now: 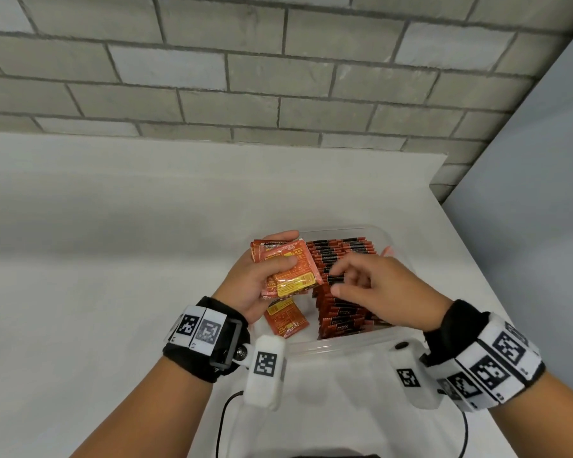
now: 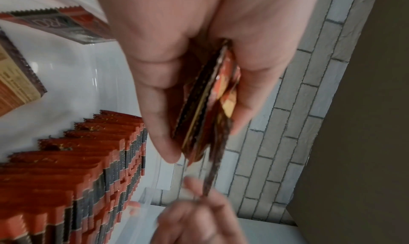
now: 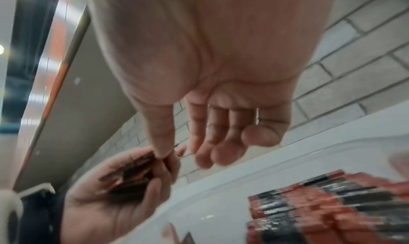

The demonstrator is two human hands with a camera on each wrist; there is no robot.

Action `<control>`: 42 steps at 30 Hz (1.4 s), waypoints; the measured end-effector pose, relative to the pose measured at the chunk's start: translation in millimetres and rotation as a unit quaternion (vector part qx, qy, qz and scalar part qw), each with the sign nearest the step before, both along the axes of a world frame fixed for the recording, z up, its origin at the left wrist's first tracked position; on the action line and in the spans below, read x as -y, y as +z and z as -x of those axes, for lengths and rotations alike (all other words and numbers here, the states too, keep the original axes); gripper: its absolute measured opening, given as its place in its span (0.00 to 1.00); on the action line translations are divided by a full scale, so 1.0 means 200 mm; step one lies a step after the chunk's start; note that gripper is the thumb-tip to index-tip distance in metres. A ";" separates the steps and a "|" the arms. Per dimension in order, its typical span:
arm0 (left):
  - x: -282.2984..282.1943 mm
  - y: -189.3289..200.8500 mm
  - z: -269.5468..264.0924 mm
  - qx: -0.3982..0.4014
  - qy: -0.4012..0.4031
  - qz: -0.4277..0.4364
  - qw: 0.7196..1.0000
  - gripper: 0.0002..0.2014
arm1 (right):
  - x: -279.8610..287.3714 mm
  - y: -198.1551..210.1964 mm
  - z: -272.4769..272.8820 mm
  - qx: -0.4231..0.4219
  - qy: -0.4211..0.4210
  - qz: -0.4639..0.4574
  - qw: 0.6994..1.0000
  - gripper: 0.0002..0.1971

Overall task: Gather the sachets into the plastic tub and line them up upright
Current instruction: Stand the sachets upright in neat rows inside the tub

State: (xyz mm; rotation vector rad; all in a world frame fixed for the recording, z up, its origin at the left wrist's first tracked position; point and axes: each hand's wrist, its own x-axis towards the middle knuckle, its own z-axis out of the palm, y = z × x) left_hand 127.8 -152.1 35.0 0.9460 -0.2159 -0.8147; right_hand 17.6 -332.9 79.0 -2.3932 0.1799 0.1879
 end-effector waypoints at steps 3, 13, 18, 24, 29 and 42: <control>0.02 0.00 0.02 0.010 -0.027 0.001 1.000 0.19 | -0.07 0.05 -0.04 0.071 -0.047 -0.071 0.994 0.20; 0.00 0.00 0.01 -0.076 -0.011 0.001 0.997 0.30 | -0.10 0.06 -0.09 0.206 -0.060 -0.146 0.966 0.09; -0.01 0.00 0.01 -0.077 -0.009 0.032 0.996 0.17 | -0.11 0.03 -0.06 0.165 0.008 -0.086 0.983 0.13; 0.00 0.02 0.01 -0.042 0.029 0.085 0.995 0.20 | -0.10 0.03 -0.04 0.094 -0.104 -0.202 0.969 0.19; 0.03 0.03 0.03 -0.007 0.028 0.080 0.996 0.25 | -0.12 0.01 -0.04 0.049 -0.142 -0.272 0.951 0.09; -0.01 0.00 0.00 -0.033 0.060 0.054 0.996 0.25 | 0.01 0.04 -0.01 0.118 -0.124 -0.203 0.964 0.07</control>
